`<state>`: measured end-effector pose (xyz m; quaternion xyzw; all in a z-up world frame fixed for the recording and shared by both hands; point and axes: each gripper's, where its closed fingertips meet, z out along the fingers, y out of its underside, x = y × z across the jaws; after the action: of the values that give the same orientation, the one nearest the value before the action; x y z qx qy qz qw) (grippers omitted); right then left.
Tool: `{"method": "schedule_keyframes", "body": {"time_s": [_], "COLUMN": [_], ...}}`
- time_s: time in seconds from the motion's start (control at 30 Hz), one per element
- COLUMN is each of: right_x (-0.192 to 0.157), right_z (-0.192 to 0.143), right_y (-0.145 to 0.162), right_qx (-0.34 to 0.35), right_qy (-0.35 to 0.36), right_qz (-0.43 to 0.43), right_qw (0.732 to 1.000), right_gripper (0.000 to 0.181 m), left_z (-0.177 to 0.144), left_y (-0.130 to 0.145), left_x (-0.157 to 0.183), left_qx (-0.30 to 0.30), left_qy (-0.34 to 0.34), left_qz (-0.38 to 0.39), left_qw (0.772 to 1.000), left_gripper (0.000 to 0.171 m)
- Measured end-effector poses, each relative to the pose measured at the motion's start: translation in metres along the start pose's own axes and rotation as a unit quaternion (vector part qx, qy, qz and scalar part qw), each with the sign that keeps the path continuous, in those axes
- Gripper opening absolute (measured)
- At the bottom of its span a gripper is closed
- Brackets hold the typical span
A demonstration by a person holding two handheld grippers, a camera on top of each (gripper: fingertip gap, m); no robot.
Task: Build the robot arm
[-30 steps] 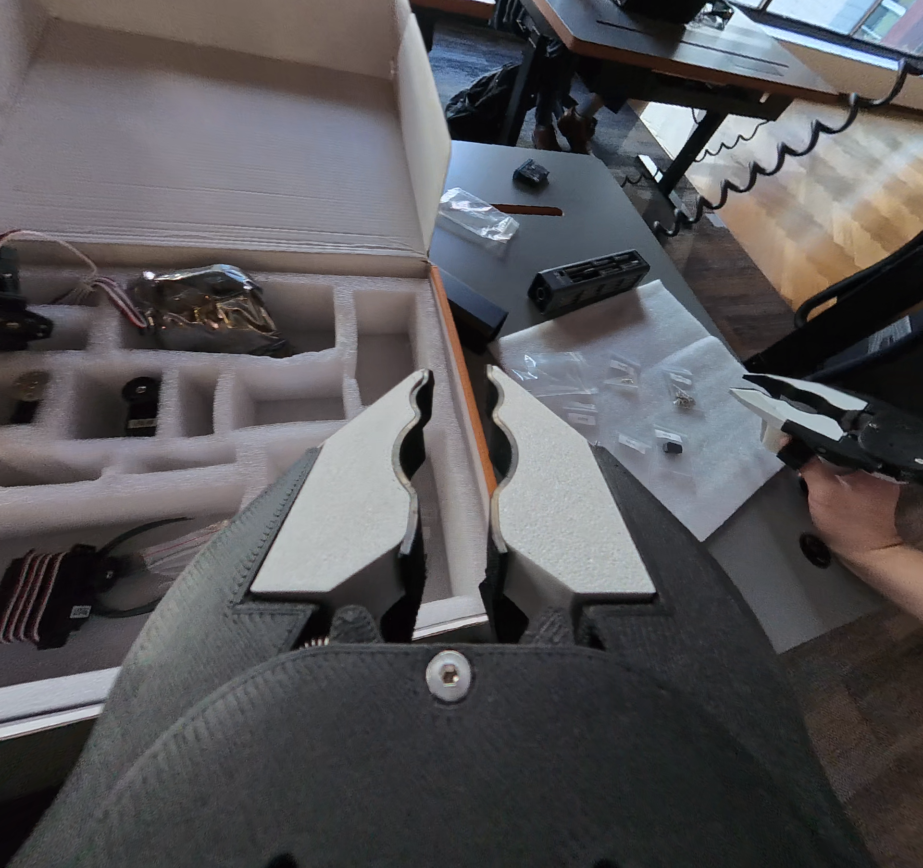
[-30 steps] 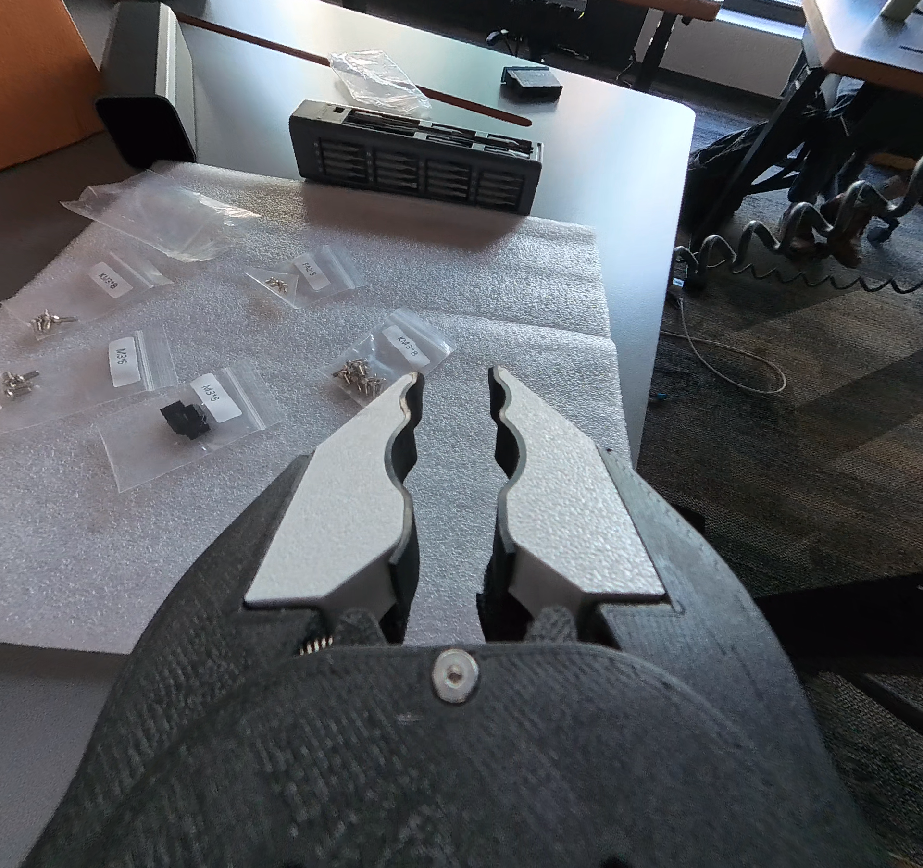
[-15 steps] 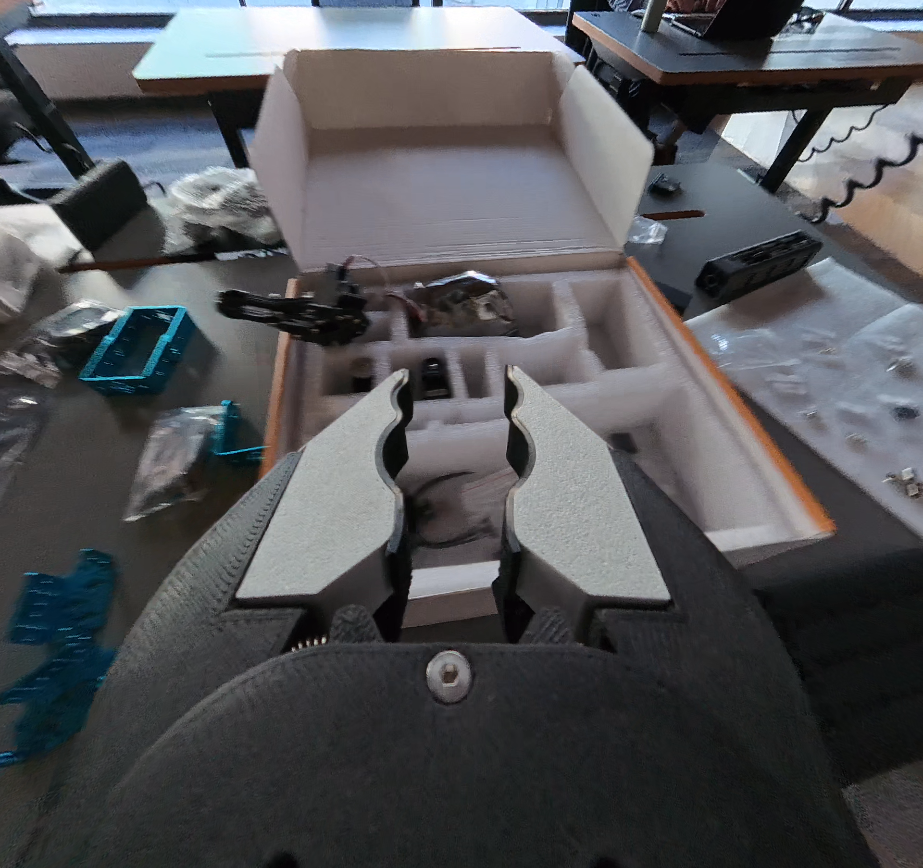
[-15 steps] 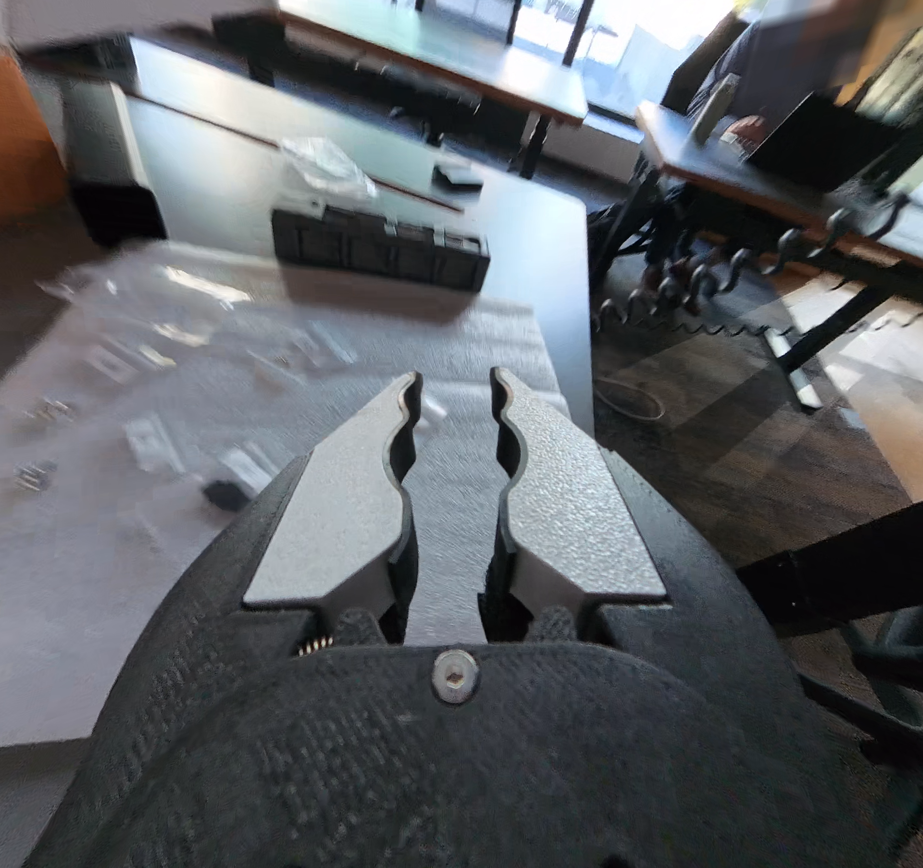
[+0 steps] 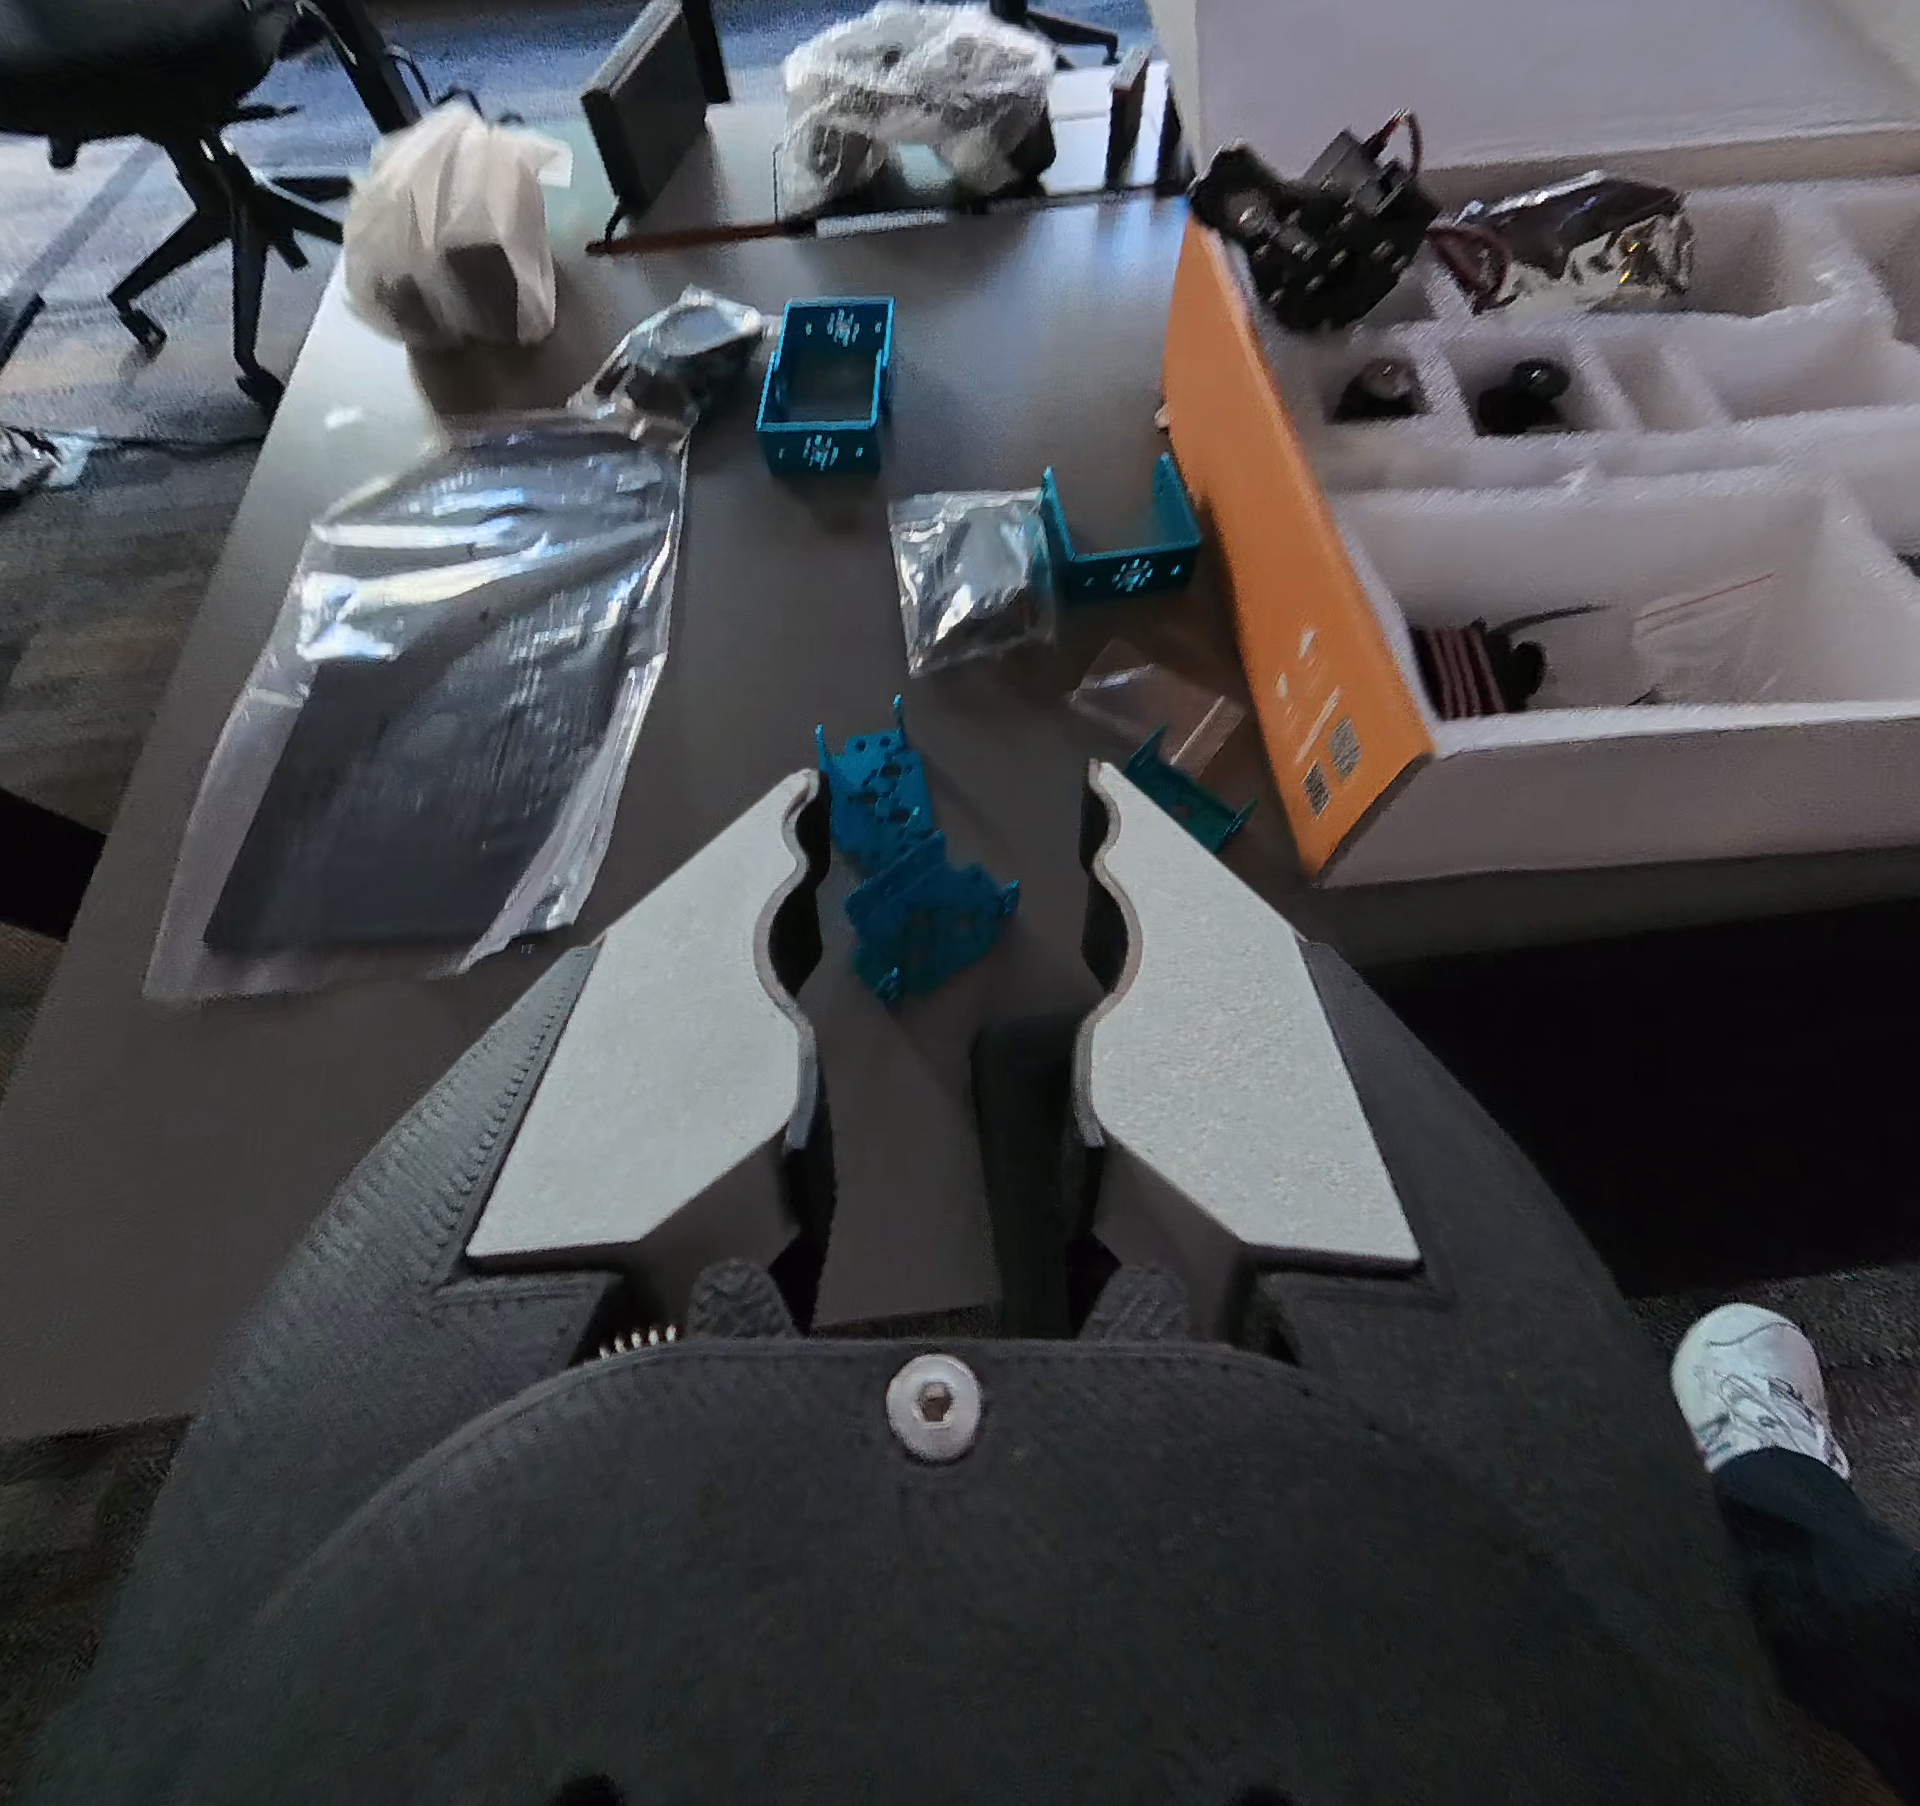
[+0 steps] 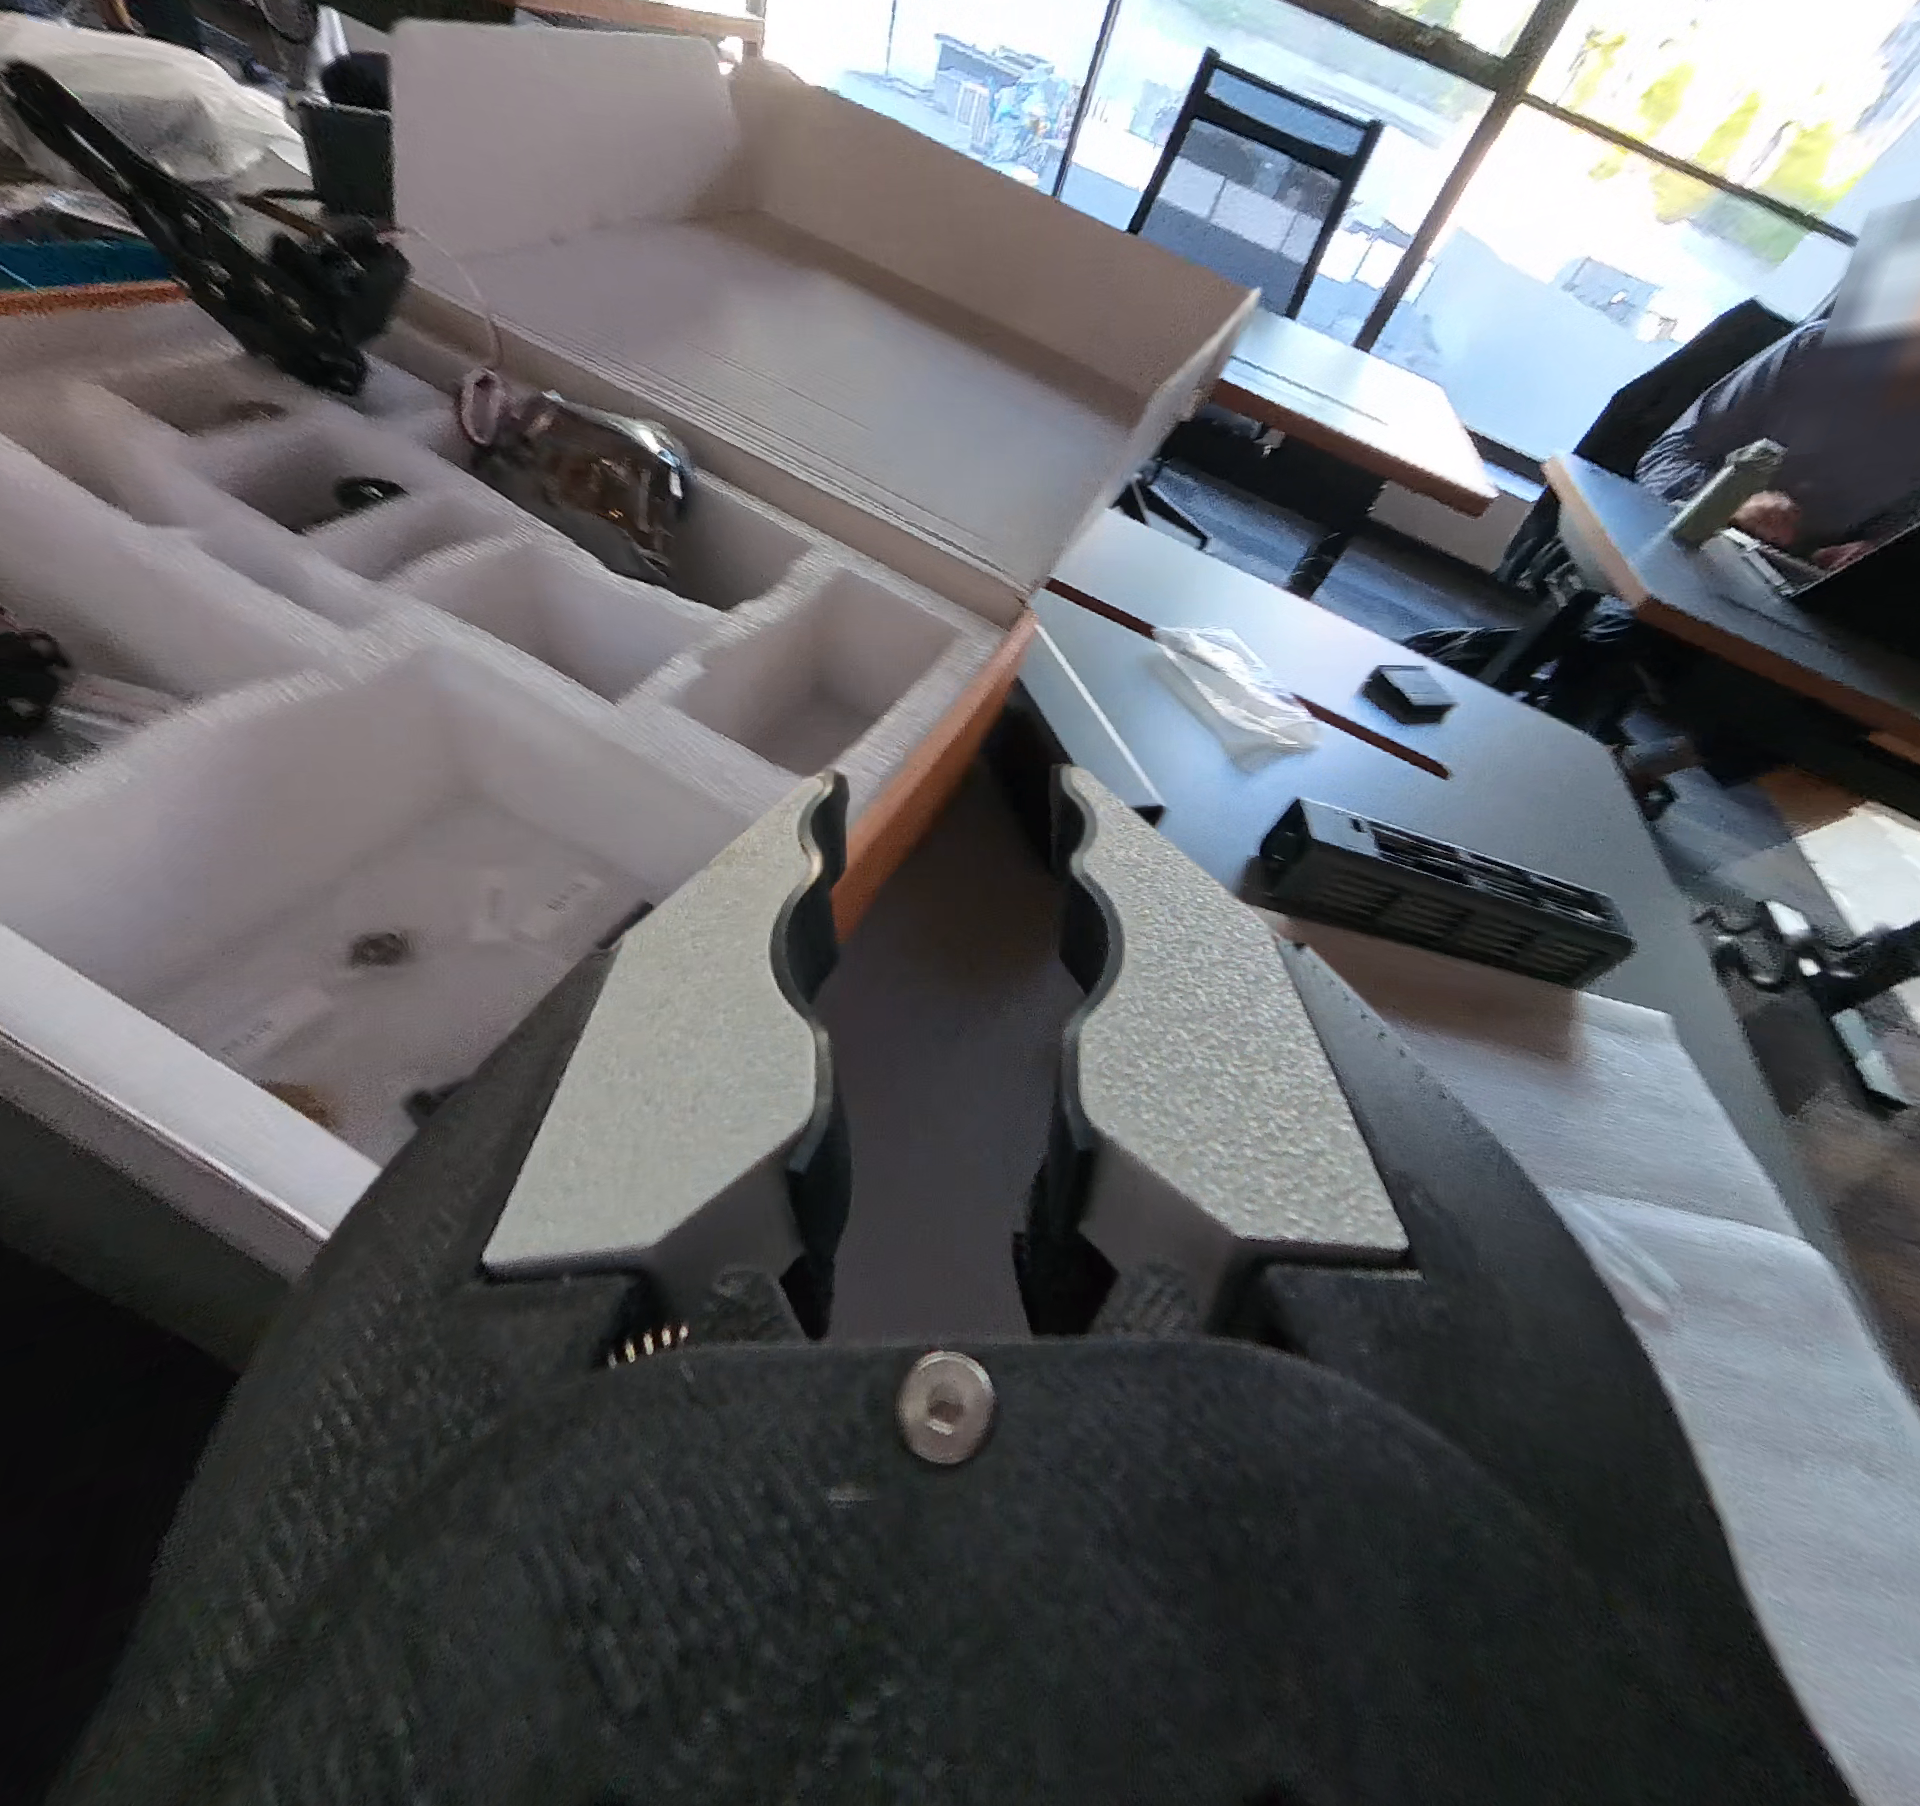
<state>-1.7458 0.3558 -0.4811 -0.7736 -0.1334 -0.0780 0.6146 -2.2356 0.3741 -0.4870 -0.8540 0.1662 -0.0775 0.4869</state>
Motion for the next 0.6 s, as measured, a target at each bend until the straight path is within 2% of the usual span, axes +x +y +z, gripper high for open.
{"method": "schedule_keyframes", "body": {"time_s": [0.1,0.27,0.43,0.6], "right_x": [-0.016,-0.03,-0.032,-0.025], "right_z": [0.01,0.016,0.021,0.014], "right_y": [-0.01,-0.019,-0.015,-0.004], "right_qx": [-0.013,-0.037,-0.051,-0.051], "right_qy": [-0.013,-0.031,-0.034,-0.016], "right_qz": [0.018,0.022,0.037,0.025], "right_qw": [1.0,0.999,0.997,0.998], "right_gripper": [0.035,0.026,0.02,0.02], "left_z": [0.0,0.001,0.006,0.017], "left_y": [0.02,0.034,0.031,0.016], "left_x": [-0.014,-0.023,-0.025,-0.018], "left_qx": [-0.014,-0.016,-0.016,-0.009], "left_qy": [0.001,0.007,0.022,0.038], "left_qz": [-0.014,-0.01,-0.013,-0.007], "left_qw": [1.0,1.0,1.0,0.999], "left_gripper": [0.046,0.038,0.032,0.03]}}
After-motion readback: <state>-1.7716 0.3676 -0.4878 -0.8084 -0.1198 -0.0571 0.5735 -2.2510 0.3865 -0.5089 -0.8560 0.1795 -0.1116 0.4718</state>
